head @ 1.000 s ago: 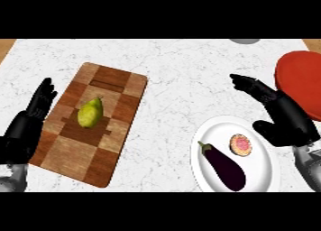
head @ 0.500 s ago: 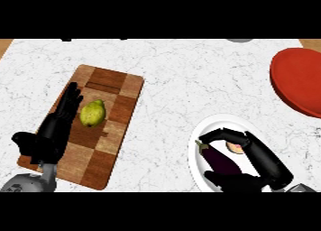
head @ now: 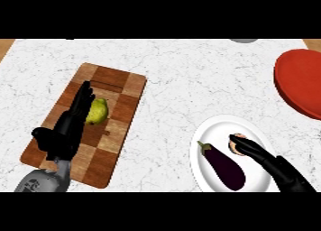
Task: Pick the eggplant from the plate and place it in the bowl
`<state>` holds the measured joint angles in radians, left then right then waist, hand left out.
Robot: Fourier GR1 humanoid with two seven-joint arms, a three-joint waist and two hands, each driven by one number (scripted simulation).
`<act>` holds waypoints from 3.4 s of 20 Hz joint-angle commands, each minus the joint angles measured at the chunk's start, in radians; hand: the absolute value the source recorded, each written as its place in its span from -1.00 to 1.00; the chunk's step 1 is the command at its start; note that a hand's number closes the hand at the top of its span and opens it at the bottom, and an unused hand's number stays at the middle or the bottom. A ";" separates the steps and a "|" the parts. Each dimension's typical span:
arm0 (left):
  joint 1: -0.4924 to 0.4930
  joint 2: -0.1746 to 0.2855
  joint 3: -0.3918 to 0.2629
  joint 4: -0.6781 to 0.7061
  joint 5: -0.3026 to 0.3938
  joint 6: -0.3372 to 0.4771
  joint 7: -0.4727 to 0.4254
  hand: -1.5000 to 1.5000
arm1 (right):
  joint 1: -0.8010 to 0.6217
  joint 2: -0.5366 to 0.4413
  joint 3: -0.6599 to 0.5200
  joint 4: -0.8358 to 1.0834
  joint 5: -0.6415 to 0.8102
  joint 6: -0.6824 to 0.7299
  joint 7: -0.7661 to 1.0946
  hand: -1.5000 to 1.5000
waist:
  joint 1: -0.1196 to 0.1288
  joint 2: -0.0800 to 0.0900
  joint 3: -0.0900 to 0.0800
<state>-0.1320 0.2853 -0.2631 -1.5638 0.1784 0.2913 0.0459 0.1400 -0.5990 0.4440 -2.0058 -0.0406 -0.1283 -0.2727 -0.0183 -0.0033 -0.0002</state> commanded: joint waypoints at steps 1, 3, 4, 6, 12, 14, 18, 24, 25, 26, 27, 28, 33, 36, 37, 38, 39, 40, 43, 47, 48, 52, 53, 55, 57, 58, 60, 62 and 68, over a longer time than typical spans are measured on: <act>-0.039 -0.035 -0.018 0.004 -0.020 0.015 0.054 0.00 | -0.021 -0.071 -0.085 -0.105 0.047 -0.018 0.166 -1.00 | 0.007 0.001 -0.001; -0.027 0.018 0.031 -0.006 0.017 -0.046 0.030 0.00 | -0.062 -0.108 -0.099 -0.195 0.052 -0.001 0.336 -1.00 | 0.014 0.000 -0.002; -0.034 -0.017 0.025 0.055 0.002 -0.046 -0.004 0.00 | -0.048 -0.088 -0.075 -0.206 0.064 0.009 0.376 -1.00 | 0.012 0.002 -0.001; 0.000 -0.054 -0.017 0.042 -0.035 -0.015 -0.023 0.00 | -0.169 -0.076 -0.059 -0.212 0.057 0.048 0.523 -1.00 | 0.023 0.003 -0.002; -0.003 -0.025 0.014 -0.008 -0.036 -0.029 0.015 0.00 | -0.201 -0.141 -0.048 -0.156 0.032 0.175 0.700 -1.00 | 0.031 0.003 -0.001; -0.034 -0.048 0.041 0.091 -0.022 -0.055 -0.042 0.00 | -0.267 -0.130 -0.055 -0.156 -0.025 0.230 0.792 -1.00 | 0.024 0.005 -0.001; -0.026 -0.019 0.050 0.017 -0.031 -0.071 0.021 0.00 | -0.318 -0.086 0.006 -0.076 0.034 0.284 0.870 -1.00 | 0.027 0.003 0.000; -0.041 -0.068 0.072 0.032 -0.072 -0.072 0.033 0.00 | -0.136 -0.039 -0.021 -0.040 0.109 0.357 0.690 -1.00 | 0.015 0.003 0.000; -0.077 -0.093 0.094 0.122 -0.067 -0.082 -0.020 0.00 | -0.189 -0.018 -0.055 0.034 0.090 0.391 0.640 -1.00 | 0.016 0.004 0.000; -0.051 -0.134 0.031 0.103 -0.110 -0.042 -0.022 0.00 | -0.201 -0.012 -0.043 0.120 0.112 0.393 0.578 -1.00 | 0.018 0.005 0.001; -0.058 -0.089 0.092 0.071 -0.091 -0.094 0.012 0.00 | -0.180 -0.004 -0.107 0.039 0.089 0.438 0.633 -1.00 | 0.017 0.003 0.000; -0.044 -0.075 0.096 0.026 -0.076 -0.101 0.051 0.00 | -0.142 -0.025 -0.120 -0.036 0.042 0.453 0.661 -1.00 | 0.016 0.002 0.000; -0.010 -0.104 0.077 -0.026 -0.118 -0.085 0.071 0.00 | -0.163 0.076 -0.141 0.106 0.065 0.470 0.535 -1.00 | 0.020 0.003 0.000; -0.060 -0.123 0.140 0.137 -0.102 -0.132 -0.048 0.00 | -0.137 0.117 -0.154 0.046 0.064 0.480 0.590 -1.00 | 0.015 0.004 0.000; 0.012 -0.144 0.087 0.071 -0.151 -0.094 -0.036 0.00 | -0.126 0.121 -0.174 0.044 0.050 0.497 0.582 -1.00 | 0.017 0.003 0.000; -0.054 -0.167 0.069 0.019 -0.154 -0.068 0.076 0.00 | -0.133 0.143 -0.139 -0.031 0.039 0.488 0.668 -1.00 | 0.016 0.002 0.000; -0.006 -0.133 0.113 0.010 -0.128 -0.121 0.039 0.00 | -0.103 0.155 -0.158 -0.010 0.057 0.510 0.638 -1.00 | 0.017 0.002 0.000; -0.031 -0.109 0.138 0.018 -0.127 -0.127 0.041 0.00 | -0.055 0.140 -0.186 -0.009 0.042 0.505 0.588 -1.00 | 0.015 0.002 0.000; -0.054 -0.172 0.112 0.084 -0.156 -0.106 0.014 0.00 | -0.119 0.167 -0.201 0.105 0.037 0.558 0.581 -1.00 | 0.017 0.004 0.000; -0.084 -0.134 0.158 0.011 -0.146 -0.141 0.110 0.00 | -0.092 0.234 -0.173 0.094 0.080 0.552 0.605 -1.00 | 0.017 0.003 0.000; 0.043 -0.135 0.144 -0.028 -0.150 -0.154 0.040 0.00 | 0.002 0.236 -0.156 -0.001 0.112 0.532 0.621 -1.00 | 0.016 0.002 0.000; 0.044 -0.110 0.190 0.002 -0.138 -0.200 0.002 0.00 | -0.042 0.312 -0.122 0.114 0.204 0.506 0.564 -1.00 | 0.018 0.003 0.000; -0.042 -0.177 0.157 0.089 -0.168 -0.167 0.011 0.00 | -0.015 0.247 -0.191 0.160 0.164 0.578 0.490 -1.00 | 0.014 0.003 0.000; -0.045 -0.165 0.179 0.044 -0.164 -0.179 0.046 0.00 | -0.060 0.334 -0.156 0.218 0.230 0.524 0.487 -1.00 | 0.018 0.003 0.000; 0.000 -0.164 0.194 0.029 -0.172 -0.192 0.019 0.00 | -0.044 0.317 -0.191 0.220 0.244 0.559 0.439 -1.00 | 0.017 0.003 0.000; -0.057 -0.176 0.200 0.077 -0.182 -0.189 0.023 0.00 | -0.056 0.323 -0.199 0.225 0.249 0.567 0.452 -1.00 | 0.016 0.003 0.000; 0.005 -0.214 0.140 0.031 -0.215 -0.153 -0.003 0.00 | -0.079 0.293 -0.214 0.280 0.303 0.545 0.398 -1.00 | 0.018 0.003 0.000; -0.012 -0.166 0.175 -0.019 -0.174 -0.190 0.085 0.00 | -0.072 0.308 -0.169 0.313 0.415 0.467 0.394 -1.00 | 0.019 0.002 0.000; -0.020 -0.158 0.207 -0.035 -0.168 -0.216 0.083 0.00 | -0.130 0.348 -0.137 0.454 0.510 0.458 0.326 -1.00 | 0.021 0.003 0.000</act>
<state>-0.1486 0.1119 -0.0753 -1.5596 0.0005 0.0938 0.0962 0.0307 -0.2843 0.2727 -1.6662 0.3901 0.3589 0.1019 0.0014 -0.0051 -0.0041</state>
